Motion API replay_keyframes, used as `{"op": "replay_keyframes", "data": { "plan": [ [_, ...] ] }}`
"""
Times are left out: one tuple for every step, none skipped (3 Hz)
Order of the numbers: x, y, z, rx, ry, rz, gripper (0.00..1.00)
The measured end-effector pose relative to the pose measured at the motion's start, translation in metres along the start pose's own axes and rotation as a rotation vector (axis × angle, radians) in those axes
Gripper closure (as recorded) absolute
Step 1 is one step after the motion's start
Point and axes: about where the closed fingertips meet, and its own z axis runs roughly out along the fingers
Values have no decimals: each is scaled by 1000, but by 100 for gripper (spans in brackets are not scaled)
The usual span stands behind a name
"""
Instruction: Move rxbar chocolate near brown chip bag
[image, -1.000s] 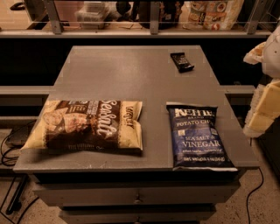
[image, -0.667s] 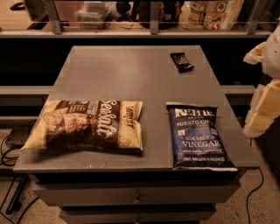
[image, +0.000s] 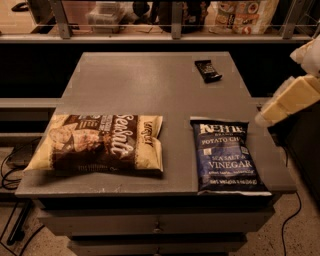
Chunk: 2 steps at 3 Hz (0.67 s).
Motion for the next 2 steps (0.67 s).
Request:
{"op": "replay_keyframes", "data": {
  "plan": [
    [-17, -35, 20, 59, -139, 127, 0],
    [-39, -82, 51, 111, -230, 223, 0]
  ]
}}
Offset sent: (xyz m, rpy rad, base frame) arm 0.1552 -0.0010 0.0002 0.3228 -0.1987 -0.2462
